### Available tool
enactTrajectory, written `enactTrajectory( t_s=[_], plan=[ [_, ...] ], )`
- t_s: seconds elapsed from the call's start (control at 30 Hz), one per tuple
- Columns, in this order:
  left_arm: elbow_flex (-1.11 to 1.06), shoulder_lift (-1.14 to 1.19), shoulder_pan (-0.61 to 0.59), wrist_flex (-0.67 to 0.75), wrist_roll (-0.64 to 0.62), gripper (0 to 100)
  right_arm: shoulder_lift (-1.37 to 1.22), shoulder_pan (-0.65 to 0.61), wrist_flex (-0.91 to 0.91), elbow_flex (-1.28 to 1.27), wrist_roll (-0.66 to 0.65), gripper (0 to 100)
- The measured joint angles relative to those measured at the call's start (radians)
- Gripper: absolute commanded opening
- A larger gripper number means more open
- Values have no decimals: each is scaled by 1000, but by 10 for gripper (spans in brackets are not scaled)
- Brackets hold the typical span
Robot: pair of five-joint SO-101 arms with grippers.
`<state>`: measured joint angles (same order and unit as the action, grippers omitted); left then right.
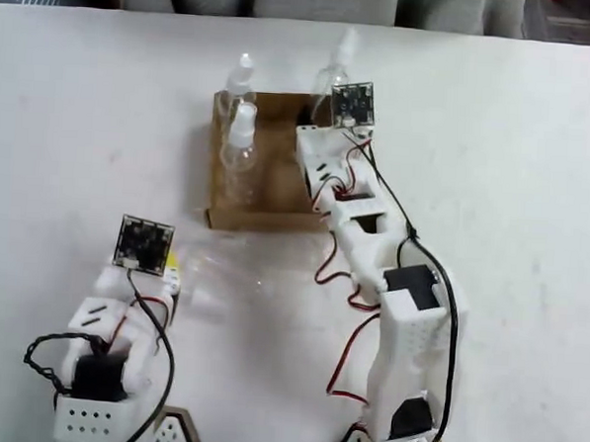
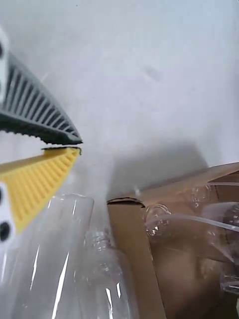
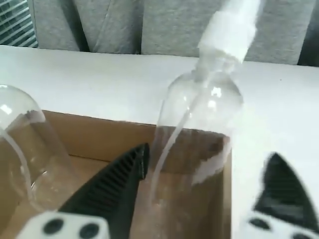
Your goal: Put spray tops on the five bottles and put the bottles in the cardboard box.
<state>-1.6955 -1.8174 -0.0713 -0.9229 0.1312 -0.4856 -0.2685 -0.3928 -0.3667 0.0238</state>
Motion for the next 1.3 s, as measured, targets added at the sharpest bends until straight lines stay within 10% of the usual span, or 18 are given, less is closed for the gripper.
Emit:
enactTrajectory(
  t_s=[0.53,0.93,1.3],
  plan=[
    [0,0,0,0,0,24,21,3,9,0,0,120],
    [0,0,0,0,0,24,71,2,434,160,0,157],
    [0,0,0,0,0,24,-17,0,473,269,0,240]
  ],
)
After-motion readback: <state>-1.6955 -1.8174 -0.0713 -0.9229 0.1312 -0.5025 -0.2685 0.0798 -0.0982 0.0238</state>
